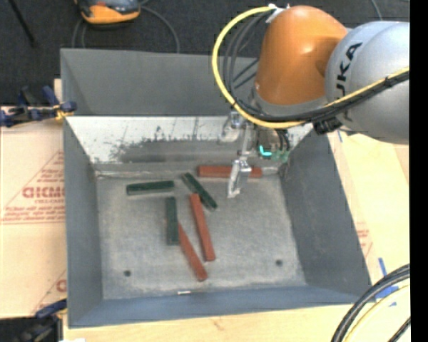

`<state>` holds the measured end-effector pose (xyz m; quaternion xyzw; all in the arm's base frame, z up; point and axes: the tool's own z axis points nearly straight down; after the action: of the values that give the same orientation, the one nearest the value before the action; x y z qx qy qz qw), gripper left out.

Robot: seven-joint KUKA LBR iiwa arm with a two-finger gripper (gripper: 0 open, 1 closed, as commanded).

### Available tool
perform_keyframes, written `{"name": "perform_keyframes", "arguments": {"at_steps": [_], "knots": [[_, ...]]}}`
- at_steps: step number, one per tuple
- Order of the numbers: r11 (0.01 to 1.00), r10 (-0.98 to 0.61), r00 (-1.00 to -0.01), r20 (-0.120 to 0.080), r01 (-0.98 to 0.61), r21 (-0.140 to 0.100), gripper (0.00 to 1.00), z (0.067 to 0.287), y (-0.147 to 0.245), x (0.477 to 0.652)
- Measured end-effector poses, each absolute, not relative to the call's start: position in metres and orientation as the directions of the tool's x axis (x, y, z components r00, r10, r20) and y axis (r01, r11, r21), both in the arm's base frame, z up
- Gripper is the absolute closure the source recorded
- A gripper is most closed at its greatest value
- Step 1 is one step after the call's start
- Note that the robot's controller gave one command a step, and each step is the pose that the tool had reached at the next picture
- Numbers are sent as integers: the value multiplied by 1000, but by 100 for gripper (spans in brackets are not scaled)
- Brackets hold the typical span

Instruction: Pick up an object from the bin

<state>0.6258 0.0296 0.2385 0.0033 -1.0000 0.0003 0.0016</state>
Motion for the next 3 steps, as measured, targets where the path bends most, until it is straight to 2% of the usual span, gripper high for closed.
{"name": "perform_keyframes", "arguments": {"at_steps": [1,2,3], "knots": [[1000,-6,-1000,-5,-6,0,0,244,30,627],[1000,18,-1000,-13,18,1,0,198,31,637],[997,74,-997,-5,74,2,0,146,30,641]]}}
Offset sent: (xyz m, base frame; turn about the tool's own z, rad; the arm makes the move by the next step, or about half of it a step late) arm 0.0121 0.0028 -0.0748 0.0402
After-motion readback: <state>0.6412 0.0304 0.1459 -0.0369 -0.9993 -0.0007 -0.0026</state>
